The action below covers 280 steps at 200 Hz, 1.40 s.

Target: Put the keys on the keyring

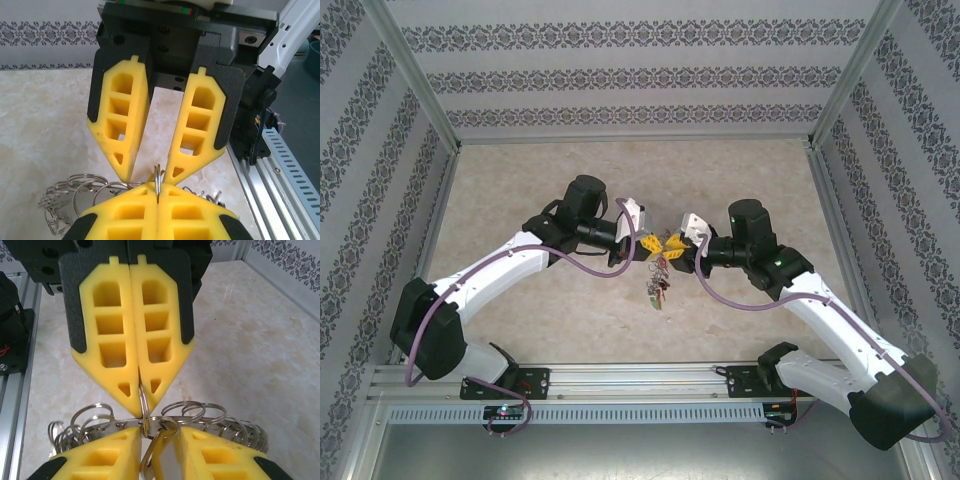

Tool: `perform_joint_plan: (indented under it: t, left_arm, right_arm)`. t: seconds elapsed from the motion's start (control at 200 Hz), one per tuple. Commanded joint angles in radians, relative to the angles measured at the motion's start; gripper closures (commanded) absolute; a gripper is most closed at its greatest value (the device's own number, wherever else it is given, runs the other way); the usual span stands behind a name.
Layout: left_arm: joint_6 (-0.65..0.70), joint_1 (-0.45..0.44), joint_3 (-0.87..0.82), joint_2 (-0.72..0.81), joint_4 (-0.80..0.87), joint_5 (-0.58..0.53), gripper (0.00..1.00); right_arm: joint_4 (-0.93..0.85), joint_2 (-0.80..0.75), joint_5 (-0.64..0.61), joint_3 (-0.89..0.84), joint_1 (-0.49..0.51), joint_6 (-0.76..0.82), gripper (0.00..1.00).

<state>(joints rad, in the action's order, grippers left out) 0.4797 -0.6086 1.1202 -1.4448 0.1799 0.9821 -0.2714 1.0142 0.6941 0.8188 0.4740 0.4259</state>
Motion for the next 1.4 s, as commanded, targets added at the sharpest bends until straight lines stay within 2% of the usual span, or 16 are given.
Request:
perform_joint_plan:
  t: [0.0,0.075,0.2,0.26,0.43,0.664,0.824,0.909,0.999,1.064,1.139,1.174,1.279,1.394]
  left_arm:
    - [0.044,-0.013,0.048,-0.002,0.034,0.017,1.0]
    - [0.052,-0.016,0.053,-0.003,0.046,0.01,1.0]
    - [0.06,-0.021,0.055,-0.005,0.064,-0.016,1.0]
    - [0.059,-0.02,0.056,-0.007,0.072,-0.032,1.0]
    - [0.066,-0.022,0.069,-0.017,0.104,-0.063,1.0]
    - [0.082,-0.024,0.092,-0.043,0.162,-0.086,1.0]
    - [0.079,-0.025,0.102,-0.056,0.185,-0.159,1.0]
    - [0.105,-0.026,0.123,-0.077,0.248,-0.216,1.0]
    - [0.116,-0.025,0.141,-0.093,0.302,-0.295,1.0]
    - [0.107,-0.024,0.145,-0.096,0.314,-0.336,1.0]
    - [0.079,-0.022,0.145,-0.098,0.299,-0.342,1.0]
    - [0.061,-0.022,0.145,-0.098,0.288,-0.338,1.0]
    - [0.0,-0.022,0.142,-0.104,0.239,-0.311,1.0]
    - [-0.071,-0.022,0.142,-0.115,0.181,-0.298,1.0]
  right_arm:
    - [0.021,-0.013,-0.028,0.018,0.005,0.013,0.73]
    - [0.019,-0.011,-0.035,0.017,0.008,0.013,0.73]
    - [-0.013,-0.008,-0.075,0.022,0.014,0.026,0.8]
    - [-0.023,-0.012,-0.091,0.017,0.015,0.031,0.86]
    - [-0.041,-0.024,-0.151,0.004,0.02,0.036,0.88]
    - [-0.041,-0.048,-0.188,-0.006,0.023,0.039,0.86]
    - [-0.01,-0.06,-0.307,-0.037,0.022,-0.009,0.77]
    - [0.013,-0.068,-0.387,-0.05,0.011,-0.093,0.73]
    - [0.016,-0.06,-0.437,-0.042,-0.025,-0.257,0.65]
    - [-0.003,-0.047,-0.373,-0.031,-0.053,-0.368,0.62]
    - [0.03,-0.044,-0.195,-0.058,-0.058,-0.428,0.57]
    - [0.062,-0.046,-0.174,-0.083,-0.047,-0.464,0.55]
    - [0.161,-0.06,-0.22,-0.156,0.001,-0.584,0.53]
    - [0.187,-0.075,-0.303,-0.185,0.046,-0.728,0.5]
